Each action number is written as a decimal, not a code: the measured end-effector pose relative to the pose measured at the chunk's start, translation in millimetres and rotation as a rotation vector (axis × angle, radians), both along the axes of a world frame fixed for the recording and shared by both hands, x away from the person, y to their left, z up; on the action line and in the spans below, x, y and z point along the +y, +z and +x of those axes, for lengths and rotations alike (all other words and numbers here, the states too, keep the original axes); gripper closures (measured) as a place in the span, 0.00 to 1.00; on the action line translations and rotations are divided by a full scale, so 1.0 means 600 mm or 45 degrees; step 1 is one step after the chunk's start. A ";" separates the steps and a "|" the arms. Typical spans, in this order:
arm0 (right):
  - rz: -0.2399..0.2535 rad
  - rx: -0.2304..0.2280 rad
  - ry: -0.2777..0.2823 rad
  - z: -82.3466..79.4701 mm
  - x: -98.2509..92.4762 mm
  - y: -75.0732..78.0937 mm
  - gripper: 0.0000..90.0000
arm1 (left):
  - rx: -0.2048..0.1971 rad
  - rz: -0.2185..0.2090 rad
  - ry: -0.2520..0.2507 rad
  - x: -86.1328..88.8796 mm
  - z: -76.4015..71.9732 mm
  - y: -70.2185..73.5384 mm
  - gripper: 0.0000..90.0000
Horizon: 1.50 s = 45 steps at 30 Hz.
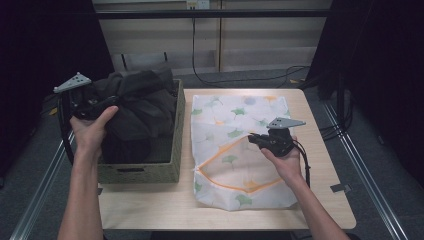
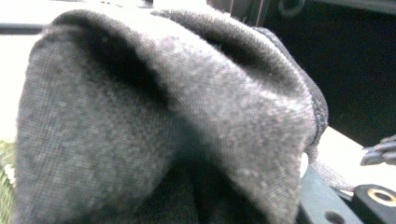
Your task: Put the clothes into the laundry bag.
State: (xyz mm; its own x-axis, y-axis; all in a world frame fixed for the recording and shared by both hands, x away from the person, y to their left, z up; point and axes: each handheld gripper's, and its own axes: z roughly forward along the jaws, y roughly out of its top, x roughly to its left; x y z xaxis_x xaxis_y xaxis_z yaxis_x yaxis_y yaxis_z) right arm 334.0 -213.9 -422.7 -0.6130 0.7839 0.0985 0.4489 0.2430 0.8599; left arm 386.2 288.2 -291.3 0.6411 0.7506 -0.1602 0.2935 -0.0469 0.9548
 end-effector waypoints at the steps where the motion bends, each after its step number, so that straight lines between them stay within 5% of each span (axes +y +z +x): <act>1: -0.001 -0.001 0.002 0.000 0.000 0.000 0.97 | -0.018 -0.019 0.006 0.005 -0.006 0.013 0.83; 11: 0.005 0.001 0.001 0.001 0.001 0.000 0.97 | -0.107 -0.067 -0.023 0.014 -0.024 0.061 0.83; 13: 0.006 0.000 -0.001 0.000 0.001 0.001 0.97 | -0.111 -0.126 -0.020 0.016 -0.027 0.074 0.83; 21: 0.022 -0.003 -0.001 0.000 -0.003 0.004 0.99 | -0.221 -0.127 -0.045 0.009 -0.056 0.117 0.83; 32: 0.049 0.005 0.010 0.002 -0.006 0.003 0.99 | -0.329 -0.215 -0.209 -0.033 -0.096 0.161 0.83; 33: 0.050 0.004 0.009 0.002 -0.006 0.003 0.99 | -0.353 -0.243 -0.274 -0.041 -0.104 0.166 0.83; 40: 0.049 0.001 0.016 0.001 -0.005 0.003 0.99 | -0.375 -0.238 -0.381 -0.076 -0.122 0.176 0.83; 45: 0.059 0.008 0.018 0.001 -0.005 0.003 0.99 | -0.377 -0.210 -0.444 -0.119 -0.143 0.162 0.83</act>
State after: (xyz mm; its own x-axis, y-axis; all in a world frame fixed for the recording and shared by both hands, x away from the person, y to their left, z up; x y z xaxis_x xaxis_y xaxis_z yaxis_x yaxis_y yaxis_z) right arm 334.9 -216.8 -420.6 -0.6231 0.7698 0.1384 0.4514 0.2094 0.8674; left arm 300.5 216.5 -194.2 0.8860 0.4626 -0.0313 0.0014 0.0647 0.9979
